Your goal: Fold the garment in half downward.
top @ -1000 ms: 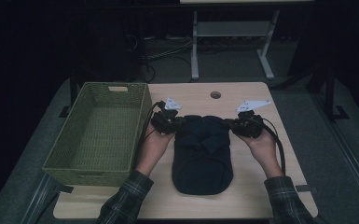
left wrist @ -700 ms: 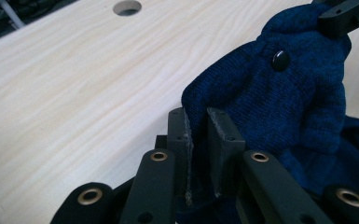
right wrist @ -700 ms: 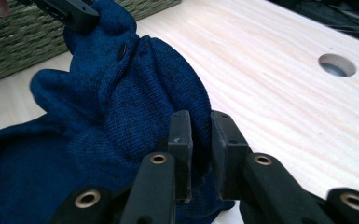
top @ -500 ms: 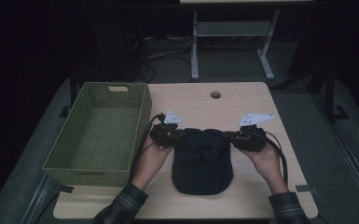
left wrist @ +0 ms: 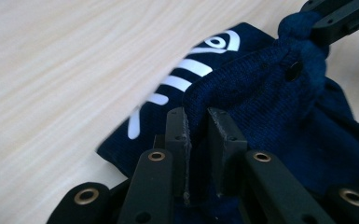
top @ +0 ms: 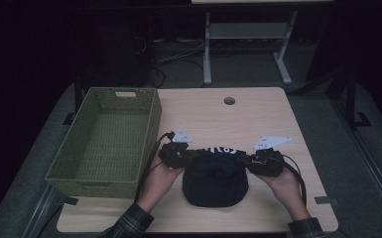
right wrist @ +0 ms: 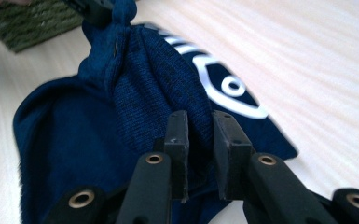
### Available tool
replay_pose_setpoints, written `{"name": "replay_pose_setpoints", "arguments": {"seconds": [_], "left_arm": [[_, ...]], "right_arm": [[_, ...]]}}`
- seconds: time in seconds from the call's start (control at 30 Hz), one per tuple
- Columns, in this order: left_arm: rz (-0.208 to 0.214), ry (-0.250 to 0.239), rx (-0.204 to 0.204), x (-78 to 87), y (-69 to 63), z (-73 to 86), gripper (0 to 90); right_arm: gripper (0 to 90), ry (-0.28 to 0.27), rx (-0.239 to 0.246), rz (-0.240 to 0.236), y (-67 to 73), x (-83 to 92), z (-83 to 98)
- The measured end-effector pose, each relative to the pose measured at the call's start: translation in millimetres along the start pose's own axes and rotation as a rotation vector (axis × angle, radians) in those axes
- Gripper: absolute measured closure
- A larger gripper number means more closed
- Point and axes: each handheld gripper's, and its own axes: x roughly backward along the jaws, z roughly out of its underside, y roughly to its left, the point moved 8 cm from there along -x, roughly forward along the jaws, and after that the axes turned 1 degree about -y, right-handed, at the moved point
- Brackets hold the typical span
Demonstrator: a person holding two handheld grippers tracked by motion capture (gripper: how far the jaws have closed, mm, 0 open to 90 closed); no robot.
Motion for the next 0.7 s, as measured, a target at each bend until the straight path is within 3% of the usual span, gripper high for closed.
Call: {"name": "replay_pose_setpoints", "arguments": {"seconds": [0.27,0.53,0.7], "left_arm": [[0.033,0.005,-0.01,7.5,-15.4,12.8,77.6],[0.071,0.023,0.013,14.0,-25.8,30.3,75.4],[0.082,0.012,0.02,22.8,-29.8,31.3,65.7]], "right_arm": [[74.0,0.027,-0.009,-0.03,14.2,3.7,15.4],[70.3,0.041,-0.02,-0.056,28.0,7.8,27.8],[61.7,0.035,-0.023,-0.075,36.3,13.4,30.6]]}}
